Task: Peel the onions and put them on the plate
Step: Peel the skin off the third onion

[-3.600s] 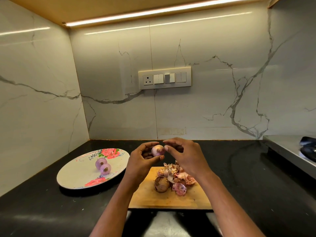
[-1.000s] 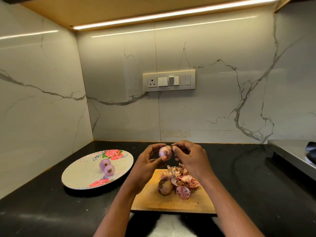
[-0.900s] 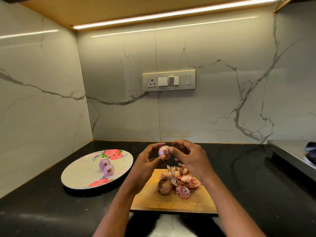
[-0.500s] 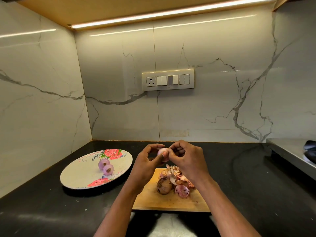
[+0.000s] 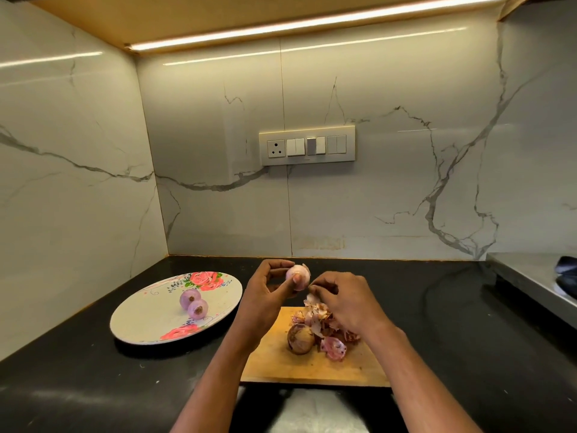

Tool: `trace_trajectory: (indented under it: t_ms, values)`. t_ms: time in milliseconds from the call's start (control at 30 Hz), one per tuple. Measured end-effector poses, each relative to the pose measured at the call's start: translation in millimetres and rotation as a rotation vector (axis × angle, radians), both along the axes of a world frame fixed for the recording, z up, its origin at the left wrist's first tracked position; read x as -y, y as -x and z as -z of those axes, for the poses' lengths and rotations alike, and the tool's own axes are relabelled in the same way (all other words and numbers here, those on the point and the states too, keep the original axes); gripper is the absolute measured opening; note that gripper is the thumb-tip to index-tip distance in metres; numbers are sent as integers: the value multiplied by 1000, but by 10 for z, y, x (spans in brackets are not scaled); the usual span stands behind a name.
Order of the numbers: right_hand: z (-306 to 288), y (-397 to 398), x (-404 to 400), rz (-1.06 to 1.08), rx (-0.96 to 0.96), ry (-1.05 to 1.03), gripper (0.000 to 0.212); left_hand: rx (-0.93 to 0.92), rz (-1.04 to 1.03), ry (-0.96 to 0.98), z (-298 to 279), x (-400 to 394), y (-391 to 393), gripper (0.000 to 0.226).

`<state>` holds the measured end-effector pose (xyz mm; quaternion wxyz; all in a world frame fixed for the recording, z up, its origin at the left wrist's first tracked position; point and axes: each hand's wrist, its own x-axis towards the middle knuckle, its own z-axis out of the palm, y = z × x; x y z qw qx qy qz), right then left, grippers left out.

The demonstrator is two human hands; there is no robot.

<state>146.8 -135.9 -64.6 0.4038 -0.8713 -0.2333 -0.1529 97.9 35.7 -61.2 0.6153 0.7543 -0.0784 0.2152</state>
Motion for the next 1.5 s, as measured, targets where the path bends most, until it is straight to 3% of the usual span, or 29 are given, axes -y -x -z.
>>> trace_trajectory:
  t_ms: [67, 267, 567, 933, 1200, 1333, 1500]
  values:
    - [-10, 25, -50, 10, 20, 33, 18, 1, -34, 3, -2, -22, 11, 35]
    - [-95, 33, 15, -107, -27, -299, 27, 10, -59, -52, -17, -10, 10, 35]
    - [-77, 53, 10, -122, 72, -235, 20, 9, -24, -97, -10, -23, 14, 39]
    - [-57, 81, -37, -71, 13, -320, 9, 63, -21, -192, 5, -1, 25, 33]
    - [-74, 22, 10, -154, -234, -548, 18, 68, 3, -95, -22, 25, 25, 29]
    - [-50, 5, -25, -110, -255, -511, 13, 46, 42, -102, 5, 37, 7, 28]
    - [-80, 59, -92, 18, -62, -314, 13, 17, 24, -102, 61, 48, -30, 27]
